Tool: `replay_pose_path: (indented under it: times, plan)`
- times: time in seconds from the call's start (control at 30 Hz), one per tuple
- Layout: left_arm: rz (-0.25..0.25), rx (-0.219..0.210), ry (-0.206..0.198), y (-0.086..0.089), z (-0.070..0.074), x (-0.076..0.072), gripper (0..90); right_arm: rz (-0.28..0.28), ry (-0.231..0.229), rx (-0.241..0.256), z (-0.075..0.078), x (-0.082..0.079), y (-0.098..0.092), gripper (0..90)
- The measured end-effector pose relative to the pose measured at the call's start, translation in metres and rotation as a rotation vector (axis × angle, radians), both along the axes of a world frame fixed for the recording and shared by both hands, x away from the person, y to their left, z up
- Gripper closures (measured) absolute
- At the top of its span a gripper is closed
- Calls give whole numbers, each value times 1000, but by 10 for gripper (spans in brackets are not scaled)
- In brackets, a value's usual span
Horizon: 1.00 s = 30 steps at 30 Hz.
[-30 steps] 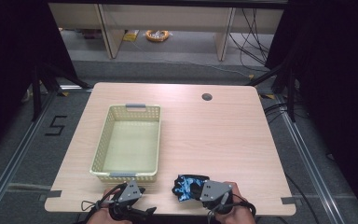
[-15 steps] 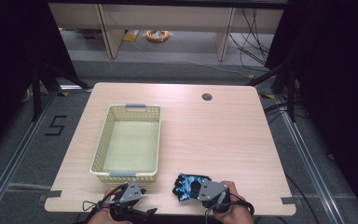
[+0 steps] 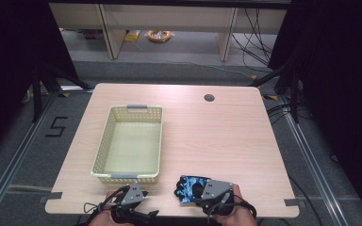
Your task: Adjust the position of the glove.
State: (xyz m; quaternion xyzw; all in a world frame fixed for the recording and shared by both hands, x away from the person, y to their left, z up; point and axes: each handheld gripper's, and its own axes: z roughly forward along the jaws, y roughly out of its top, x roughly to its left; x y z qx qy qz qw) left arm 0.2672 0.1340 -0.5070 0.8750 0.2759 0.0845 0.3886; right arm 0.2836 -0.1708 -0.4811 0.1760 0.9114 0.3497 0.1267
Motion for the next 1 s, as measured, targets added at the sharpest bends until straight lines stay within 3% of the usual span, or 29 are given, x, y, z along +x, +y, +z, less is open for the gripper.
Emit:
replay_pose_path:
  times: [0.03, 0.07, 0.1, 0.13, 0.17, 0.2, 0.23, 0.27, 0.33, 0.37, 0.43, 0.47, 0.57, 0.63, 0.67, 0.7, 0.73, 0.77, 0.8, 0.87, 1.0]
  plan:
    - [4, -2, 8, 0, 0, -1, 264, -34, 22, 29, 3, 0, -4, 595]
    - [12, -14, 18, -2, -1, -2, 265, -120, 45, 104, 8, 2, -13, 541]
    - [12, -14, 18, -2, -1, -2, 266, -120, 45, 104, 8, 2, -13, 541]
    - [-1, 0, 6, -1, 0, 0, 269, -247, 92, 171, 11, 4, -24, 529]
    - [11, -8, 15, -2, -1, -1, 269, -247, 92, 171, 11, 4, -24, 529]
    - [18, -12, 9, -3, -1, -1, 274, -355, 105, 202, 11, 5, -36, 521]
    - [18, -12, 9, -3, -1, -1, 276, -355, 105, 202, 11, 5, -36, 521]
    - [17, -10, 4, -3, 0, -1, 276, -393, 119, 214, 11, 5, -40, 522]
    - [7, 1, 0, -2, 1, 0, 283, -477, 188, 268, 9, 1, -47, 521]
    - [7, 1, -2, -2, 1, 0, 286, -474, 172, 273, 6, 4, -53, 521]
    - [5, -28, 4, -4, 1, -1, 293, -519, 219, 317, 2, 3, -56, 520]
    - [-4, -40, -2, -5, 1, -1, 297, -534, 214, 301, 1, 4, -60, 518]
    - [-26, -16, -21, -5, 3, 1, 303, -550, 220, 305, -3, 5, -61, 515]
    - [-15, -21, -9, -7, 3, 2, 305, -556, 239, 319, -4, 6, -63, 515]
    - [-31, -4, -29, -7, 3, 4, 307, -565, 262, 325, -5, 6, -64, 515]
    - [-15, -25, -7, -10, 2, 3, 315, -587, 293, 331, -6, 6, -64, 516]
    - [-1, -36, -12, -12, 1, 3, 320, -577, 284, 348, -10, 9, -67, 516]
    - [-18, -16, -16, -11, 2, 5, 320, -577, 284, 348, -10, 9, -67, 516]
    - [-13, -34, -15, -15, 1, 5, 324, -593, 299, 346, -11, 10, -69, 516]
    - [-30, -10, -18, -19, 2, 6, 325, -590, 313, 370, -14, 12, -69, 515]
    - [-64, -3, -34, -35, 2, 9, 334, -591, 328, 367, -16, 14, -67, 516]
